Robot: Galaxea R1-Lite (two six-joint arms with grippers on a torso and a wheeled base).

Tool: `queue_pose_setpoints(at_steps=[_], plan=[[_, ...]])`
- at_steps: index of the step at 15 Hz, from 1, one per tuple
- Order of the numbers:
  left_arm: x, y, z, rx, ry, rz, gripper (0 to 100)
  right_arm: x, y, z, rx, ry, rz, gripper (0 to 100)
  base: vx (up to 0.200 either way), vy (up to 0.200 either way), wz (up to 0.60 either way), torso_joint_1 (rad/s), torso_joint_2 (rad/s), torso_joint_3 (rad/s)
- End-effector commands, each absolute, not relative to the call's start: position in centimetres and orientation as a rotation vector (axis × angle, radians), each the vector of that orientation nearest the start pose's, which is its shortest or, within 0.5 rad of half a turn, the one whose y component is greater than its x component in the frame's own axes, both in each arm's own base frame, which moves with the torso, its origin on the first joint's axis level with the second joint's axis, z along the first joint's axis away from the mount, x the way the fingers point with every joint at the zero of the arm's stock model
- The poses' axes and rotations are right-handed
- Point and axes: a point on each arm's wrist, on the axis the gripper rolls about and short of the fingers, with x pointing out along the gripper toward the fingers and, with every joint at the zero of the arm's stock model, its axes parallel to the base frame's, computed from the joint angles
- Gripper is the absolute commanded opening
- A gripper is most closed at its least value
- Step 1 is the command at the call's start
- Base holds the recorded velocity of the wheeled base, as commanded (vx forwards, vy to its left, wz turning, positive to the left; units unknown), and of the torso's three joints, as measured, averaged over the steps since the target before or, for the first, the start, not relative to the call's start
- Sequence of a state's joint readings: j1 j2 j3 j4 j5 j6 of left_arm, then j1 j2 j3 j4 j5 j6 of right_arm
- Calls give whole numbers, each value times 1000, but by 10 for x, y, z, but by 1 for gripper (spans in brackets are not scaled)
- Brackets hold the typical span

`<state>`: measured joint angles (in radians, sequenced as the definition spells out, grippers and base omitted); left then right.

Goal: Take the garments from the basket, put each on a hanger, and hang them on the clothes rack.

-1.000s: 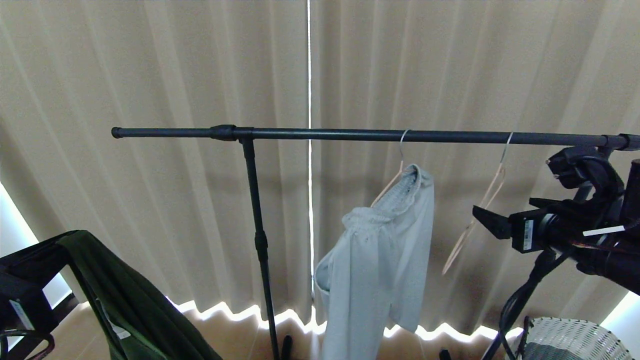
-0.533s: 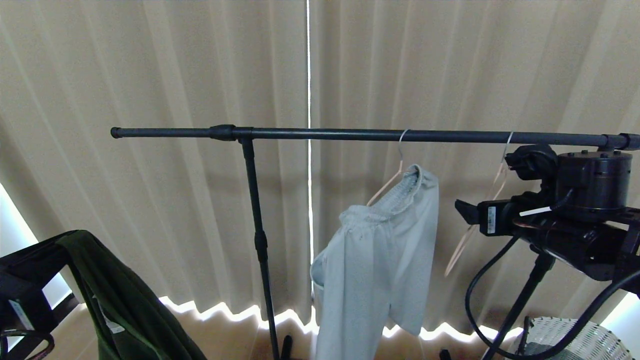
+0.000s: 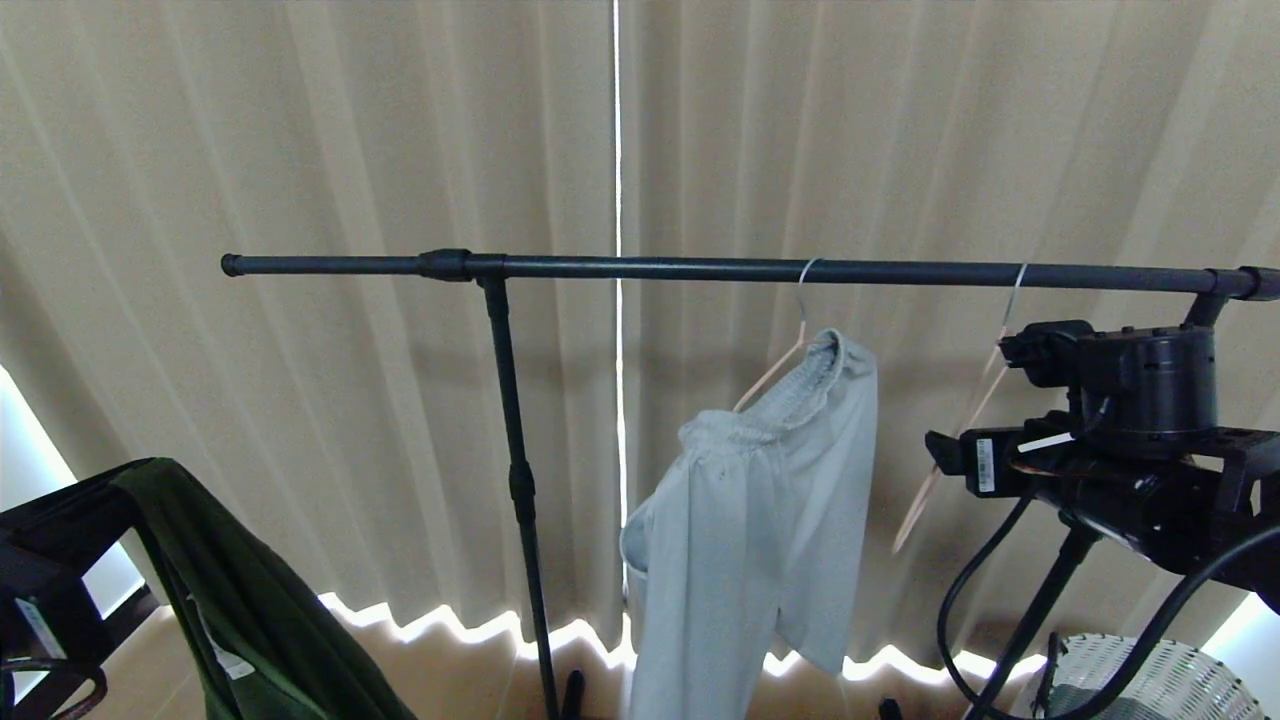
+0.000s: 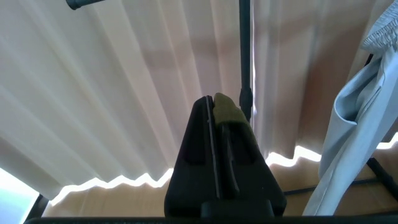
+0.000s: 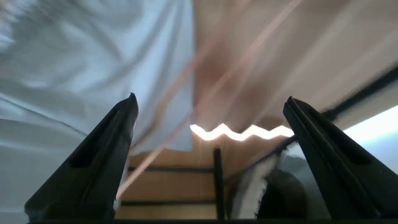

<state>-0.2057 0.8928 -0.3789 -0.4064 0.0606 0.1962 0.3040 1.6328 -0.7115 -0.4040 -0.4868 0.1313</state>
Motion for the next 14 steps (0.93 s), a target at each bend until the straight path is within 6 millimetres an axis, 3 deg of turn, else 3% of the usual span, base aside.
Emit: queue_pose_setpoints(at_steps=[1, 14], plan=[[101, -20, 203, 210, 92, -154, 0, 262, 68, 157, -68, 464, -223, 100, 0, 0, 0, 0, 0, 0], [101, -20, 202, 210, 94, -154, 0, 273, 54, 150, -38, 482, -291, 100, 0, 0, 0, 0, 0, 0]])
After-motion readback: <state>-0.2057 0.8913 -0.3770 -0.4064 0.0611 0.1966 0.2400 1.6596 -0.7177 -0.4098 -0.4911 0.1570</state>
